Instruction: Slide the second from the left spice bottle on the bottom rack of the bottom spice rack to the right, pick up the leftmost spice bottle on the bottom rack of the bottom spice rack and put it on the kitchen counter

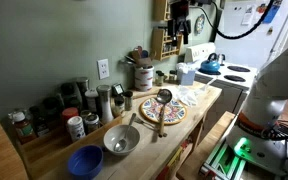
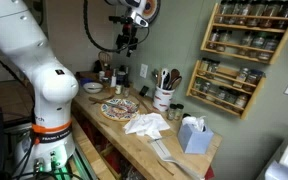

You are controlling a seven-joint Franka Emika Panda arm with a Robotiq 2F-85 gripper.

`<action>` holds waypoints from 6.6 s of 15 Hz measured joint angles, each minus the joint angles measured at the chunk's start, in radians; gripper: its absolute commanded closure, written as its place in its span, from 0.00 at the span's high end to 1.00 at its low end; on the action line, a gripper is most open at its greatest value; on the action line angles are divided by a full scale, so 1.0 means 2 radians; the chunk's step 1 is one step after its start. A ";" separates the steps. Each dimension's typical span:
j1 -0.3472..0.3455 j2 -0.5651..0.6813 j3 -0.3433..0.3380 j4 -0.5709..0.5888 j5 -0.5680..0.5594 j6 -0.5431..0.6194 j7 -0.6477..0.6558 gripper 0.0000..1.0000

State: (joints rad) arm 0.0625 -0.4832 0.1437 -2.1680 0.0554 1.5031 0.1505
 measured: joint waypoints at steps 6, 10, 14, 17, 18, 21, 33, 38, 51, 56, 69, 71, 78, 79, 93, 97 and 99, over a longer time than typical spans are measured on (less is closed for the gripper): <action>0.000 0.000 0.000 0.000 0.000 0.000 0.000 1.00; -0.001 0.000 -0.002 0.000 0.000 0.003 0.000 1.00; -0.021 0.000 -0.048 -0.004 0.017 0.034 -0.001 1.00; -0.049 -0.001 -0.103 -0.023 0.040 0.077 -0.016 1.00; -0.058 -0.002 -0.119 -0.033 0.050 0.095 -0.022 1.00; -0.084 -0.001 -0.160 -0.069 0.087 0.155 -0.036 1.00; -0.126 0.041 -0.237 -0.135 0.245 0.351 -0.056 1.00; -0.126 0.042 -0.235 -0.132 0.250 0.358 -0.056 1.00; -0.126 0.267 -0.260 0.011 0.683 0.364 -0.266 1.00; -0.146 0.317 -0.241 0.047 0.745 0.363 -0.306 1.00; -0.157 0.339 -0.220 0.076 0.756 0.363 -0.309 1.00; -0.157 0.342 -0.219 0.077 0.756 0.364 -0.309 1.00; -0.157 0.352 -0.216 0.085 0.764 0.365 -0.308 1.00; -0.157 0.353 -0.216 0.087 0.766 0.365 -0.308 1.00; -0.158 0.367 -0.214 0.090 0.828 0.363 -0.308 1.00; -0.162 0.372 -0.214 0.089 0.844 0.344 -0.309 1.00; -0.166 0.376 -0.214 0.089 0.853 0.327 -0.313 1.00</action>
State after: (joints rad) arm -0.2705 0.2692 -0.2843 -1.9900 1.7616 2.1580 -0.4750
